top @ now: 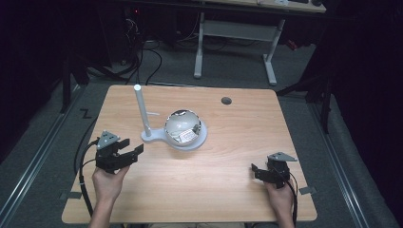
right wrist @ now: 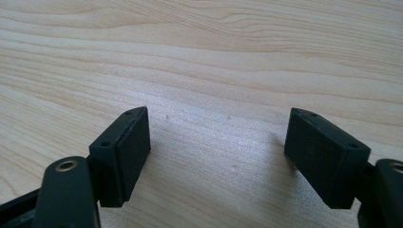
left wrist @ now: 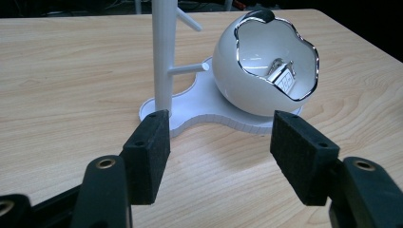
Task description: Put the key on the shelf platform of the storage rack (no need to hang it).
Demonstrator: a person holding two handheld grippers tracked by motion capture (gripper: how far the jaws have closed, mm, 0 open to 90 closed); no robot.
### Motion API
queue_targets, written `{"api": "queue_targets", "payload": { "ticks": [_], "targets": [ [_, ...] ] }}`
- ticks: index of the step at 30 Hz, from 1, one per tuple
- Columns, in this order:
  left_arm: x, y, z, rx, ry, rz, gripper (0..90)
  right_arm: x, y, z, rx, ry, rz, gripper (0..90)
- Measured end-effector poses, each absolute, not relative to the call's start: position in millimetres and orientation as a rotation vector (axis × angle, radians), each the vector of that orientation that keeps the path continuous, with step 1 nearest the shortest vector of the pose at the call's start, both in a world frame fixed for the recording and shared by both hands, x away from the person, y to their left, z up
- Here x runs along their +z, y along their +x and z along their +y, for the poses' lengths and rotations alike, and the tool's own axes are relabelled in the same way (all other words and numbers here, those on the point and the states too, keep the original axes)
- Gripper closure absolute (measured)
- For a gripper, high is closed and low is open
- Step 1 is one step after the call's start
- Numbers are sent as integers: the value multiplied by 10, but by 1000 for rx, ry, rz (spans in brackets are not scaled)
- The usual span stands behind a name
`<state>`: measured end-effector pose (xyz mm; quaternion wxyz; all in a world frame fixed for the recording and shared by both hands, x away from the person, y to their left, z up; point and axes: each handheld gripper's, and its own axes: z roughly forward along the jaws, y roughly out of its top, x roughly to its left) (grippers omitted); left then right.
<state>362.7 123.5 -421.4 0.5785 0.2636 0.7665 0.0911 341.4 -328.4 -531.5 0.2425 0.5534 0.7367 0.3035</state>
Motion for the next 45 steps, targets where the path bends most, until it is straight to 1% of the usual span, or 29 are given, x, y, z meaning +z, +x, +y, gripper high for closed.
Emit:
{"api": "queue_targets", "payload": {
  "ticks": [25,35,37,39,41,42,45],
  "targets": [
    [-4390,3584,1242,197,620,1834,391,-5315,3409,-3282,830,1506,2019,239],
    [-4475,3586,1158,183,618,1875,388,-5315,3407,-3281,831,1506,2019,239],
    [-4494,3583,1157,182,642,1862,388,-5315,3407,-3280,831,1506,2019,238],
    [-4497,3582,1133,177,623,1880,388,-5315,3407,-3281,831,1506,2020,238],
    [-4521,3576,1126,183,648,1865,387,-5315,3407,-3281,831,1506,2020,238],
    [-4521,3576,1108,175,630,1881,386,-5315,3407,-3281,831,1505,2019,238],
    [-4564,3577,1086,179,646,1882,385,-5315,3407,-3281,832,1506,2020,238]
  ]
}}
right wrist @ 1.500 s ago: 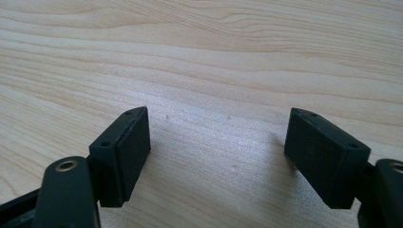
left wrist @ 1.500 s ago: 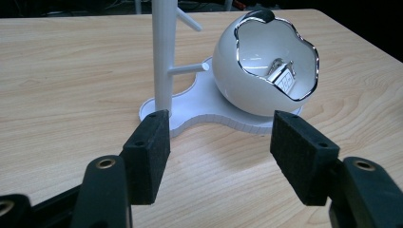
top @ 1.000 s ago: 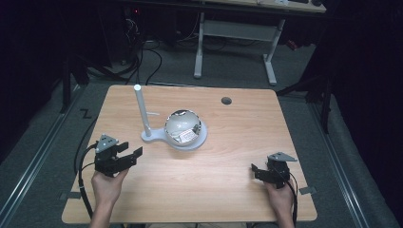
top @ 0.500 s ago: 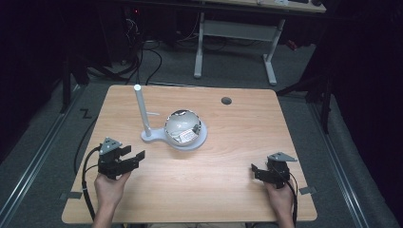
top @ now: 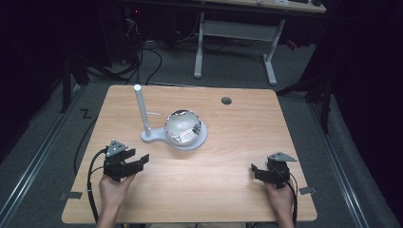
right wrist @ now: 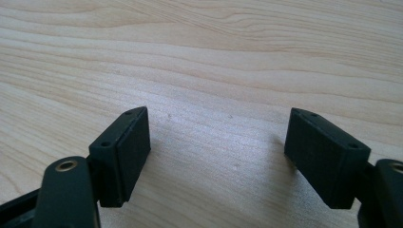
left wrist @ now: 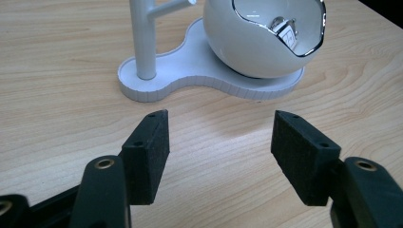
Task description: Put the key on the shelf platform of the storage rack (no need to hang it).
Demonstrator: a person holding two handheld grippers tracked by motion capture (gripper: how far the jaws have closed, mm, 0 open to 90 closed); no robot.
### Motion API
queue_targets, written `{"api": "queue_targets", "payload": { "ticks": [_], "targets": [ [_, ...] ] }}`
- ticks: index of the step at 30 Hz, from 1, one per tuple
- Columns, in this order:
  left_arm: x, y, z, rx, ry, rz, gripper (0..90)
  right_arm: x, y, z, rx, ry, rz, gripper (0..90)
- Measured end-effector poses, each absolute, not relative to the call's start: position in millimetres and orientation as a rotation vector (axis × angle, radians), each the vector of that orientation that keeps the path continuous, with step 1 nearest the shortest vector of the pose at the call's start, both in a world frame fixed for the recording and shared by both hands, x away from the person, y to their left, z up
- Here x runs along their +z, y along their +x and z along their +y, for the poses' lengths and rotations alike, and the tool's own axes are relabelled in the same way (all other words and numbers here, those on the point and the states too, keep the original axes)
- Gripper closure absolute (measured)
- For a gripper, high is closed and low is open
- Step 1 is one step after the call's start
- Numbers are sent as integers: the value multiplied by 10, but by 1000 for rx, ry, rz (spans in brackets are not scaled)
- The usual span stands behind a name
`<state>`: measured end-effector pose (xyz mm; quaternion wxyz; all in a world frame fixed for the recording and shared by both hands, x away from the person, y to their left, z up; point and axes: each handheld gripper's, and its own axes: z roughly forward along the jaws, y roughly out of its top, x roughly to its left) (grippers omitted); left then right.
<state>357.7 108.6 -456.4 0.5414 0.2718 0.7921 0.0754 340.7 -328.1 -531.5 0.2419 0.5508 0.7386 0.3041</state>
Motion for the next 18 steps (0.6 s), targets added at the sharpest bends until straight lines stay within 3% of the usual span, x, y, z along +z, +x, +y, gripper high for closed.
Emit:
{"api": "queue_targets", "payload": {
  "ticks": [18],
  "targets": [
    [-4737,3599,964,132,674,1914,382,-5315,3405,-3280,832,1508,2019,238]
  ]
}}
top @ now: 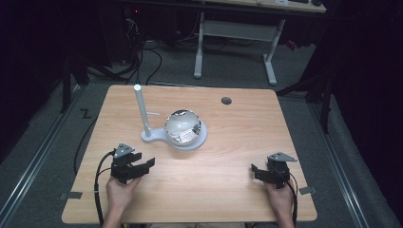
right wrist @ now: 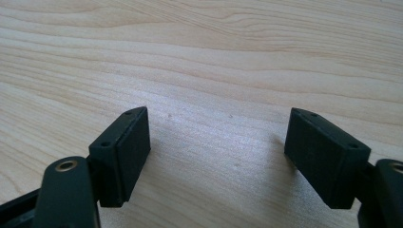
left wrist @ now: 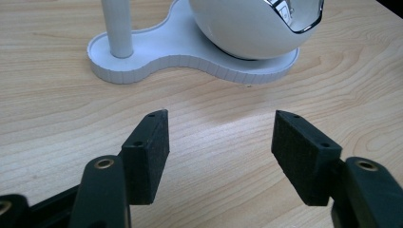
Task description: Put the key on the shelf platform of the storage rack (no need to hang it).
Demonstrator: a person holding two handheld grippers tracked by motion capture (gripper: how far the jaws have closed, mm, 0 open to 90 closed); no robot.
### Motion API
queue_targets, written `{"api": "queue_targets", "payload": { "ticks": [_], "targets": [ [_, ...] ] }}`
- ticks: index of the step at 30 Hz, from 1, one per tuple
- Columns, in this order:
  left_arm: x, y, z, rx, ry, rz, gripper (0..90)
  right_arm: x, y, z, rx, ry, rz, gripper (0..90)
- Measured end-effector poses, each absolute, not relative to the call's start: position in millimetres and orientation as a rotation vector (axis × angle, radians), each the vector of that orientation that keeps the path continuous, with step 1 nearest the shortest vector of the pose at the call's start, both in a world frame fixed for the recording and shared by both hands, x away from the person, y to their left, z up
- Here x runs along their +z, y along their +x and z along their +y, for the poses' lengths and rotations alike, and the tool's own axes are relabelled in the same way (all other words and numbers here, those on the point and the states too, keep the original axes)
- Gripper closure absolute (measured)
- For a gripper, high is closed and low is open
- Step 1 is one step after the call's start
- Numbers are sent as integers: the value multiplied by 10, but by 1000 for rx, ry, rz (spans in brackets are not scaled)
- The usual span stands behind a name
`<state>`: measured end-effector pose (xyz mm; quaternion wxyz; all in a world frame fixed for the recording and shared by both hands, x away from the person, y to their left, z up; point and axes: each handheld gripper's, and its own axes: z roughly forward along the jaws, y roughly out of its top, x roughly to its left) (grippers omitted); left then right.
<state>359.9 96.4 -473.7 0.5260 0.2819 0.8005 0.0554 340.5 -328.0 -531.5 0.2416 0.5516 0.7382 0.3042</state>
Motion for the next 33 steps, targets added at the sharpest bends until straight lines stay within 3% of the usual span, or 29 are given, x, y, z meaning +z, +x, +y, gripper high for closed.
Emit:
{"api": "queue_targets", "payload": {
  "ticks": [24,33],
  "targets": [
    [-5029,3617,777,158,709,1952,368,-5315,3403,-3279,832,1509,2019,238],
    [-5189,3620,650,278,780,1924,357,-5315,3403,-3279,832,1509,2018,238]
  ]
}}
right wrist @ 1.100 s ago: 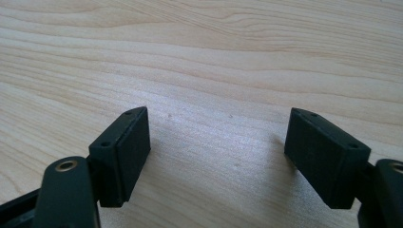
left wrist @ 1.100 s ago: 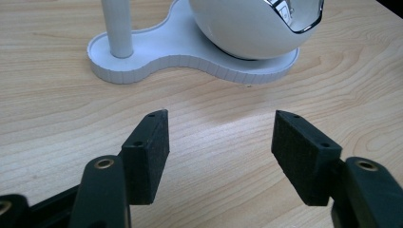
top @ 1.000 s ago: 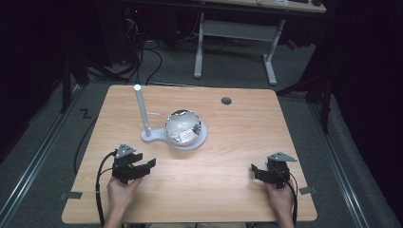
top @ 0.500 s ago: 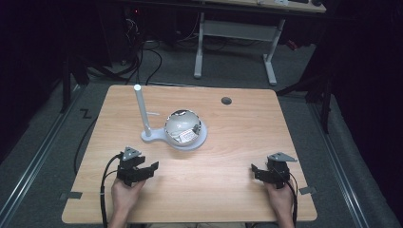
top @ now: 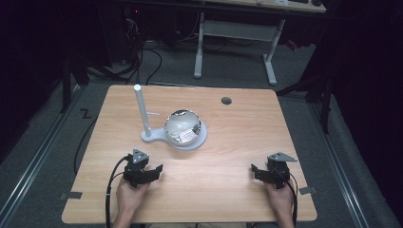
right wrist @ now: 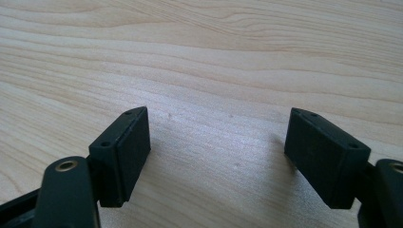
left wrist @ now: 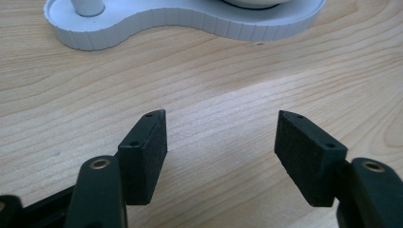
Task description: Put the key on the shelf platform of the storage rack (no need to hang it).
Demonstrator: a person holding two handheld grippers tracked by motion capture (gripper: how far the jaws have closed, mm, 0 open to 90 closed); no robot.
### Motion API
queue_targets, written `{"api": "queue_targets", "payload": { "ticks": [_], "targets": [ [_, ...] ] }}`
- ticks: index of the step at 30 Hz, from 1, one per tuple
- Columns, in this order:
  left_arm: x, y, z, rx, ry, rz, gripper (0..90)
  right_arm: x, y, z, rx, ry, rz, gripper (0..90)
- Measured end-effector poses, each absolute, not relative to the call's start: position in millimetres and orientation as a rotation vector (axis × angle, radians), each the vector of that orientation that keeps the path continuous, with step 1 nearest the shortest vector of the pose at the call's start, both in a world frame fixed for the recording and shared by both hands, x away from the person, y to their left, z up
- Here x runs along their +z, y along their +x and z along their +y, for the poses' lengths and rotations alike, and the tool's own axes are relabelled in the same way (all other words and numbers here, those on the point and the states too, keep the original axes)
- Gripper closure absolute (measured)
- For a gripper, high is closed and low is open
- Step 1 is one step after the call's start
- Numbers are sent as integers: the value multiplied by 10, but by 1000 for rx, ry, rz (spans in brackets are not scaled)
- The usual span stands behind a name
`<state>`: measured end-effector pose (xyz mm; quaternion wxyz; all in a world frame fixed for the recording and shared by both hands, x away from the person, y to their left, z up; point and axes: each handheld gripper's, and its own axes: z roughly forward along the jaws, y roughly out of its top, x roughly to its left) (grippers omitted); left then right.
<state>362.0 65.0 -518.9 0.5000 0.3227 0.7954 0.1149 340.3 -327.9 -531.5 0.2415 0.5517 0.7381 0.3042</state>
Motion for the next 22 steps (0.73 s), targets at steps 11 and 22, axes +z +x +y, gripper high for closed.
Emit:
{"api": "queue_targets", "payload": {
  "ticks": [11,22],
  "targets": [
    [-5343,3607,543,356,792,1893,338,-5314,3403,-3278,832,1511,2018,238],
    [-5354,3613,544,359,772,1894,299,-5314,3403,-3278,831,1511,2018,238]
  ]
}}
